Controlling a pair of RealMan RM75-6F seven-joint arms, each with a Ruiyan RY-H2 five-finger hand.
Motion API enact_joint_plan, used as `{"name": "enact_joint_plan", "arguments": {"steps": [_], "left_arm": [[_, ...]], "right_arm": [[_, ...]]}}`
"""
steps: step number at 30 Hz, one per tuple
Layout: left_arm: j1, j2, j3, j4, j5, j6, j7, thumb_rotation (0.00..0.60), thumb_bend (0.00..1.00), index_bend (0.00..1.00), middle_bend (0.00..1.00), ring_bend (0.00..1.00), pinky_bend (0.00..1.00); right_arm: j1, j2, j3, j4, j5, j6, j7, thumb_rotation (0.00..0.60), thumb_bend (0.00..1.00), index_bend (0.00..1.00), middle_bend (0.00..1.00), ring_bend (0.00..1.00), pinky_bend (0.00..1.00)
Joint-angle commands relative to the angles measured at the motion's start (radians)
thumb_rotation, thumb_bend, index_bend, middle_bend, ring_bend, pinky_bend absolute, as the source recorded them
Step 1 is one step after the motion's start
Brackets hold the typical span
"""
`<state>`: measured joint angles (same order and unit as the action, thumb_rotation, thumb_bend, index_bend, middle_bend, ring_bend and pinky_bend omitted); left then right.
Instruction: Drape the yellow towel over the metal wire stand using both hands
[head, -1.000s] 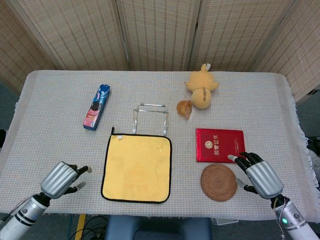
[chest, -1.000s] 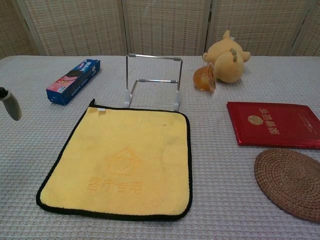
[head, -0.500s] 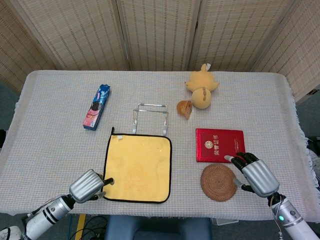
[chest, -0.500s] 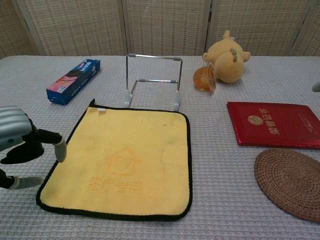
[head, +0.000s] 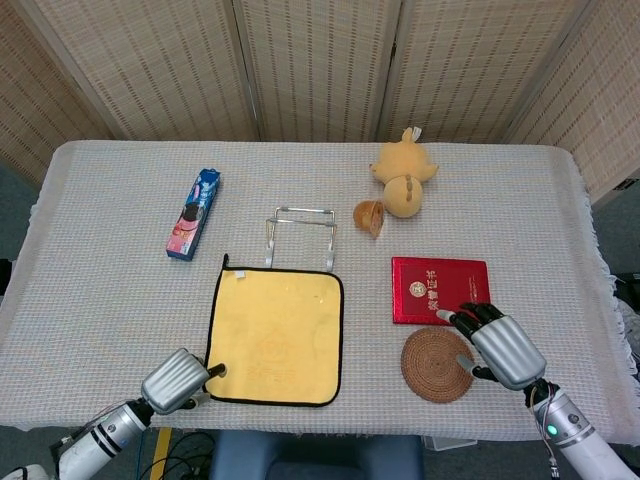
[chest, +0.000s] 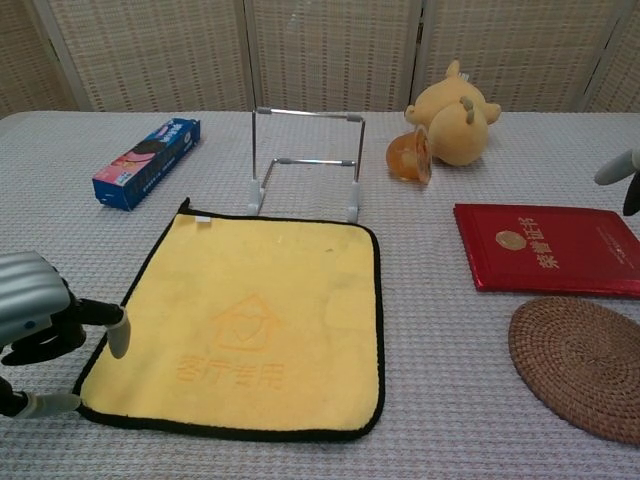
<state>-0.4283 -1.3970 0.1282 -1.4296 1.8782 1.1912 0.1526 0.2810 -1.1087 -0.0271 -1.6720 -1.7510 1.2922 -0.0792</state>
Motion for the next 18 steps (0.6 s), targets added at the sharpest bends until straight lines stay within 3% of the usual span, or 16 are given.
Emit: {"name": "enact_joint_plan", "arguments": {"steps": [1, 18], "left_arm": [[0.001, -0.018, 0.004, 0.016, -0.011, -0.008, 0.008, 0.6, 0.26, 0.44, 0.95, 0.81, 0.98], [-0.002, -0.05, 0.018, 0.038, -0.043, -0.017, 0.049, 0.6, 0.26, 0.44, 0.95, 0.81, 0.98]], "right_arm": [[-0.001, 0.001, 0.0, 0.0, 0.004, 0.003, -0.001, 0.6, 0.29, 0.17, 0.34, 0.24, 0.25], [-0.008, 0.002, -0.01, 0.01, 0.012, 0.026, 0.01, 0.6, 0.29, 0.17, 0.34, 0.25, 0.25]]}}
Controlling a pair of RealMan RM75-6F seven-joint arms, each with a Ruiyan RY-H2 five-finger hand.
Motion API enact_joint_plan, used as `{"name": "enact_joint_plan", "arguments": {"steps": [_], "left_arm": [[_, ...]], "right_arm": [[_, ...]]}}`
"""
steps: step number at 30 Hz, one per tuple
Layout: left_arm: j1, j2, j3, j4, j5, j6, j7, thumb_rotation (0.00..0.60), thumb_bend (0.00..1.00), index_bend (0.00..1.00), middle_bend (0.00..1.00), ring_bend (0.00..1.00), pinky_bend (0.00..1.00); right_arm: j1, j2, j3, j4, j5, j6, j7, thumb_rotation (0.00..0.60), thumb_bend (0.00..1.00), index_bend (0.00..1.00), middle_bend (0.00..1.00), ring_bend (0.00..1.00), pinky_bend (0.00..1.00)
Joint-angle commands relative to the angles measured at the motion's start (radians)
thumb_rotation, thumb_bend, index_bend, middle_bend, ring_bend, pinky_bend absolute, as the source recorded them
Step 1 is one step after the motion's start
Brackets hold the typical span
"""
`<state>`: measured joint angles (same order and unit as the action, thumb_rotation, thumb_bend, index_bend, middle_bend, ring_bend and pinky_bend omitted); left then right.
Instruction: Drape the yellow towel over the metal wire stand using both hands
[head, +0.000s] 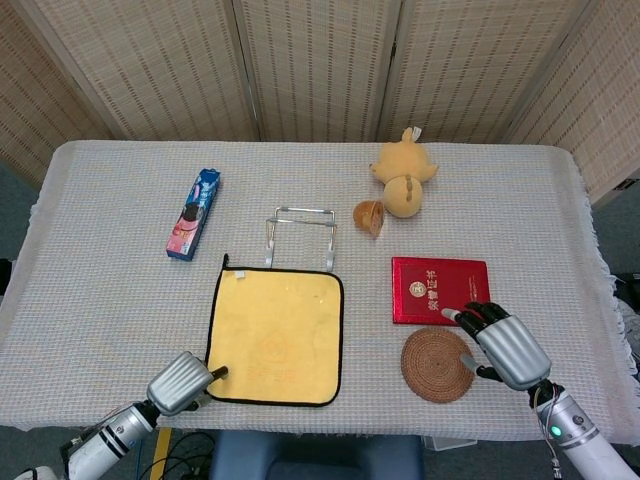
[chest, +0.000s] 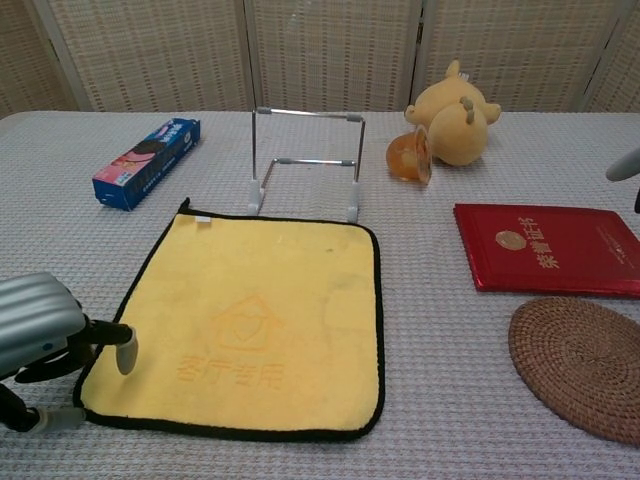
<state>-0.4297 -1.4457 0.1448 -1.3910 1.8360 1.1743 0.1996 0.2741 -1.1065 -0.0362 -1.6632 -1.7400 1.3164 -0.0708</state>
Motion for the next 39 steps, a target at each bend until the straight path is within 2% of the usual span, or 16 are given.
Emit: {"name": "enact_joint_plan", "arguments": {"steps": [1, 12, 23, 33, 39], "left_arm": [[-0.001, -0.003, 0.001, 0.0, -0.002, 0.0, 0.003, 0.6, 0.26, 0.44, 0.95, 0.81, 0.98], [-0.021, -0.04, -0.018, 0.01, -0.018, -0.001, -0.002, 0.6, 0.26, 0.45, 0.95, 0.82, 0.98], [-0.038, -0.038, -0.029, -0.01, -0.043, -0.006, -0.023, 0.6, 0.26, 0.5, 0.96, 0.83, 0.99], [-0.041, -0.054, -0.03, 0.006, -0.044, 0.011, -0.027, 0.6, 0.42, 0.57, 0.98, 0.85, 0.99], [-0.049, -0.065, -0.033, 0.005, -0.048, 0.011, -0.034, 0.6, 0.46, 0.6, 1.0, 0.86, 1.0]], "right_arm": [[-0.002, 0.0, -0.002, 0.002, 0.001, 0.003, 0.004, 0.6, 0.29, 0.17, 0.34, 0.25, 0.25], [-0.008, -0.004, -0.006, 0.02, 0.003, 0.021, 0.026, 0.6, 0.29, 0.17, 0.34, 0.25, 0.25], [-0.01, -0.006, -0.009, 0.034, 0.005, 0.027, 0.043, 0.6, 0.29, 0.17, 0.34, 0.25, 0.25], [-0.003, -0.012, -0.011, 0.04, 0.001, 0.022, 0.053, 0.6, 0.29, 0.17, 0.35, 0.25, 0.25], [0.009, -0.017, -0.014, 0.032, -0.02, 0.017, 0.05, 0.6, 0.29, 0.17, 0.35, 0.26, 0.29]]}}
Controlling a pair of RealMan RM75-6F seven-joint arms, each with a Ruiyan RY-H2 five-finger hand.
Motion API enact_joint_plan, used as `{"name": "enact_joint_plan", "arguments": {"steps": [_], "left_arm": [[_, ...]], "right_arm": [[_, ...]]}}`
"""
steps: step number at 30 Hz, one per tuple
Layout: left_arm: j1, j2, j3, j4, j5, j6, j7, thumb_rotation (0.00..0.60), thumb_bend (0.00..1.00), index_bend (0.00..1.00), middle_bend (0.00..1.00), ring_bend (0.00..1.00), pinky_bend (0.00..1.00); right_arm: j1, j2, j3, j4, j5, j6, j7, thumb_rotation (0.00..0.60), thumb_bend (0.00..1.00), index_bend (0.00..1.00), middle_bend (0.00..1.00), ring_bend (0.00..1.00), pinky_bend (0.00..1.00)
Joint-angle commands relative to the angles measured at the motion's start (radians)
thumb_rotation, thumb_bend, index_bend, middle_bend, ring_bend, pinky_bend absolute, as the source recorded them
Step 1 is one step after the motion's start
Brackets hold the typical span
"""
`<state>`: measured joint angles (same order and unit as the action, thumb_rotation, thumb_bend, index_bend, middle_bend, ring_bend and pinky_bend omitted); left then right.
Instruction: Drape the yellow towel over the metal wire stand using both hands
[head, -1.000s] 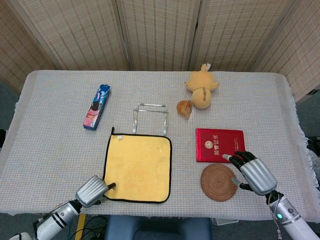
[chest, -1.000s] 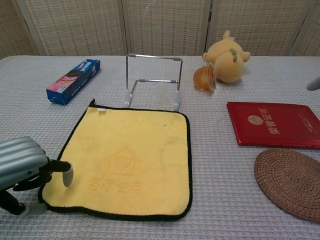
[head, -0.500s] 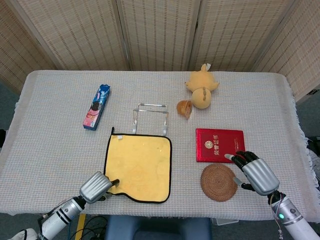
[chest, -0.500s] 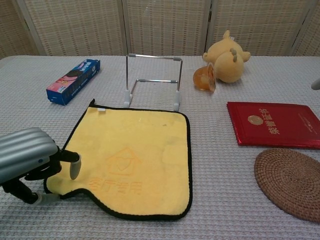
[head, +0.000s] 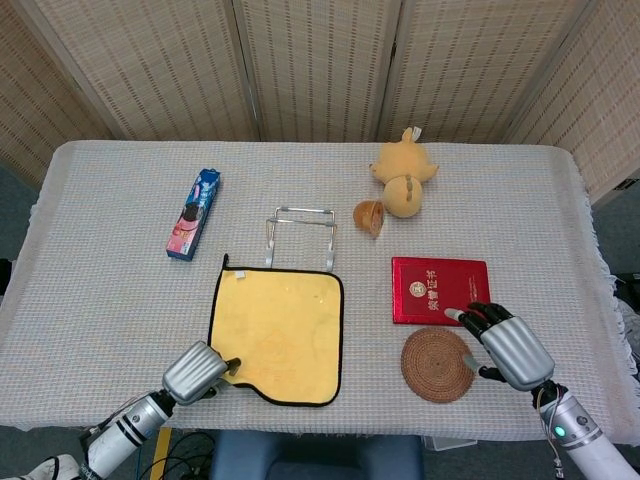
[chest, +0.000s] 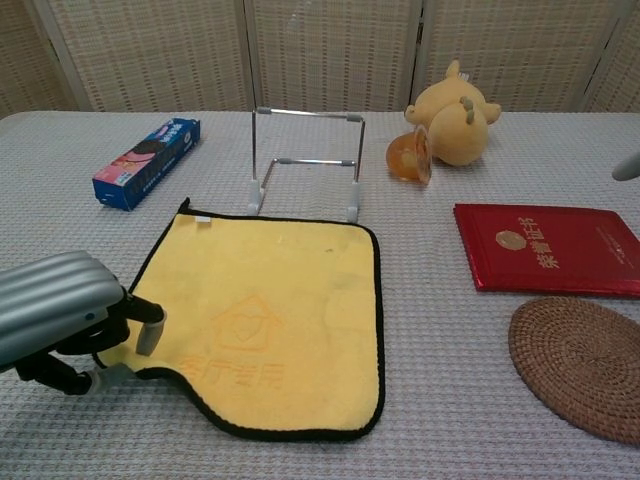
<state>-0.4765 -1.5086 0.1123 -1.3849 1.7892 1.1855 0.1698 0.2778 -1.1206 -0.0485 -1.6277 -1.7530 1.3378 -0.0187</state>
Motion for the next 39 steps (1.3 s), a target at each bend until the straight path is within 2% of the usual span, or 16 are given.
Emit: {"name": "enact_joint_plan", "arguments": {"steps": [1, 9, 11, 13, 16, 23, 27, 39], "left_arm": [[-0.003, -0.003, -0.001, -0.002, -0.002, 0.001, -0.006, 0.6, 0.47, 0.61, 1.0, 0.86, 1.0], [-0.009, 0.004, -0.004, -0.017, -0.004, 0.007, 0.003, 0.6, 0.47, 0.63, 1.0, 0.87, 1.0], [-0.008, 0.005, -0.004, -0.018, -0.004, 0.01, 0.006, 0.6, 0.47, 0.63, 1.0, 0.87, 1.0], [-0.007, 0.006, -0.003, -0.019, -0.006, 0.013, 0.01, 0.6, 0.47, 0.63, 1.0, 0.87, 1.0], [-0.004, 0.007, -0.003, -0.023, -0.009, 0.017, 0.01, 0.6, 0.47, 0.63, 1.0, 0.87, 1.0], [-0.003, 0.002, -0.003, -0.022, -0.016, 0.019, 0.009, 0.6, 0.47, 0.62, 1.0, 0.87, 1.0], [-0.006, -0.001, -0.004, -0.019, -0.019, 0.016, 0.006, 0.6, 0.47, 0.63, 1.0, 0.87, 1.0], [-0.007, 0.002, -0.006, -0.019, -0.029, 0.018, 0.0, 0.6, 0.47, 0.63, 1.0, 0.87, 1.0]], "right_arm": [[0.011, -0.005, -0.003, -0.007, -0.015, -0.009, -0.005, 0.6, 0.29, 0.17, 0.35, 0.26, 0.29], [0.099, -0.049, -0.02, -0.044, -0.12, -0.101, -0.028, 0.6, 0.29, 0.18, 0.38, 0.32, 0.38], [0.131, -0.075, -0.024, -0.05, -0.144, -0.14, -0.032, 0.6, 0.29, 0.2, 0.41, 0.38, 0.43], [0.16, -0.099, -0.026, -0.054, -0.159, -0.18, -0.038, 0.6, 0.29, 0.21, 0.49, 0.49, 0.56], [0.209, -0.139, -0.026, -0.062, -0.165, -0.252, -0.037, 0.6, 0.28, 0.23, 0.66, 0.65, 0.75], [0.286, -0.236, -0.005, -0.048, -0.127, -0.355, -0.039, 0.6, 0.25, 0.34, 0.93, 0.92, 0.99], [0.316, -0.28, -0.011, -0.024, -0.101, -0.417, -0.057, 0.6, 0.25, 0.36, 0.97, 0.96, 1.0], [0.381, -0.39, 0.014, 0.056, -0.026, -0.487, -0.088, 0.6, 0.25, 0.4, 0.98, 0.97, 1.0]]}}
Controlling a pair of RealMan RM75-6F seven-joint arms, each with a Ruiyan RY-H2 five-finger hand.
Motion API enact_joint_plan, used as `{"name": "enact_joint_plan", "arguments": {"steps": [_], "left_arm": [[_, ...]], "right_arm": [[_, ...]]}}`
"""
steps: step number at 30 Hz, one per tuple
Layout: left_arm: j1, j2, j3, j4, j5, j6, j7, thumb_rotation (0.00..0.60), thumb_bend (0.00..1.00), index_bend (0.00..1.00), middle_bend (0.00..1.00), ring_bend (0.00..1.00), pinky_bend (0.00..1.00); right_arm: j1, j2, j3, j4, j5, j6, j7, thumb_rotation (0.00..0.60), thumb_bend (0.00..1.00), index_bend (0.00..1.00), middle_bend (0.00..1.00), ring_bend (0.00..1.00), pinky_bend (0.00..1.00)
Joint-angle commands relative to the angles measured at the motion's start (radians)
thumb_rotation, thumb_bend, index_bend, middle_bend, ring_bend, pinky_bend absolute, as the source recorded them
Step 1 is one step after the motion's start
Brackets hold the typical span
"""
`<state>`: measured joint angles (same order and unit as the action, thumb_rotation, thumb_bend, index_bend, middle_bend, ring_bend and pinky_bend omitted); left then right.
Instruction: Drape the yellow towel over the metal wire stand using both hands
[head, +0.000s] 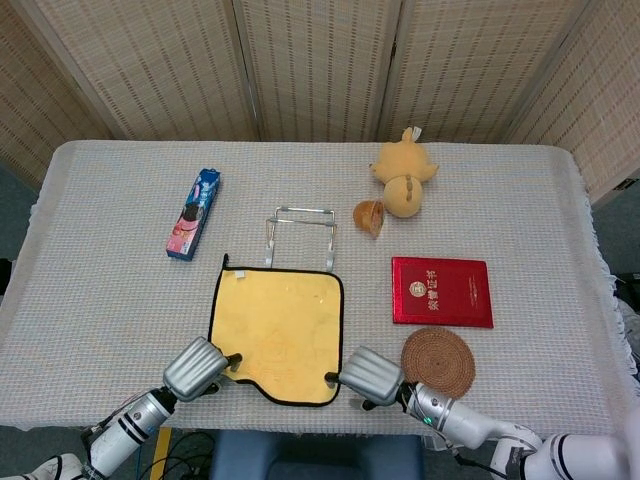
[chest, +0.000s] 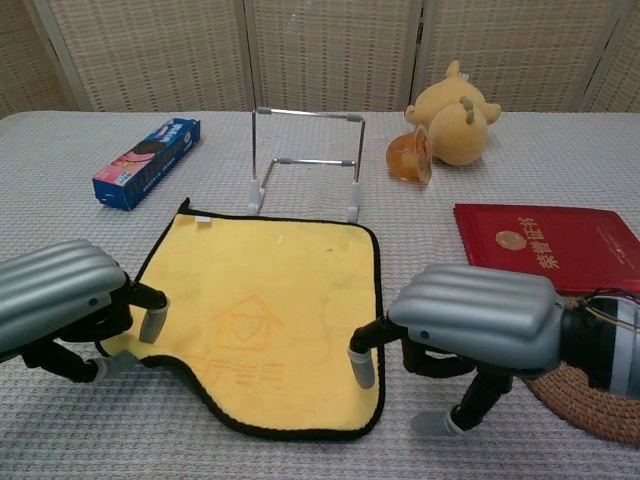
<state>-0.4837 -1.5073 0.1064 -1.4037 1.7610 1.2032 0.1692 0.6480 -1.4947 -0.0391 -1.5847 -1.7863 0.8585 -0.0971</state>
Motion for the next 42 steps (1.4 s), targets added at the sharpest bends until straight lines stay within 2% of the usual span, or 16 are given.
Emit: {"name": "enact_joint_plan", "arguments": {"steps": [1, 17, 28, 38, 42], "left_arm": [[0.0, 0.002, 0.0, -0.001, -0.001, 0.001, 0.0, 0.6, 0.47, 0.63, 1.0, 0.87, 1.0], [0.004, 0.009, -0.002, -0.004, -0.012, 0.009, -0.008, 0.6, 0.47, 0.63, 1.0, 0.87, 1.0], [0.01, 0.009, 0.0, 0.004, -0.009, 0.023, -0.021, 0.6, 0.47, 0.63, 1.0, 0.87, 1.0], [0.008, 0.018, -0.009, 0.008, -0.002, 0.051, -0.067, 0.6, 0.47, 0.63, 1.0, 0.87, 1.0], [0.001, 0.029, -0.02, -0.003, 0.004, 0.071, -0.104, 0.6, 0.47, 0.63, 1.0, 0.87, 1.0]], "right_arm": [[0.015, -0.022, 0.005, 0.018, 0.008, -0.01, -0.014, 0.6, 0.25, 0.41, 0.98, 0.97, 1.0], [0.063, -0.089, 0.007, 0.066, 0.056, -0.024, -0.056, 0.6, 0.25, 0.43, 0.98, 0.97, 1.0], [0.084, -0.138, 0.012, 0.094, 0.088, -0.03, -0.102, 0.6, 0.26, 0.5, 0.99, 0.98, 1.0], [0.087, -0.172, 0.013, 0.136, 0.092, 0.014, -0.093, 0.6, 0.43, 0.64, 1.0, 1.0, 1.0], [0.088, -0.162, 0.02, 0.126, 0.086, 0.049, -0.073, 0.6, 0.5, 0.67, 1.0, 1.0, 1.0]]}}
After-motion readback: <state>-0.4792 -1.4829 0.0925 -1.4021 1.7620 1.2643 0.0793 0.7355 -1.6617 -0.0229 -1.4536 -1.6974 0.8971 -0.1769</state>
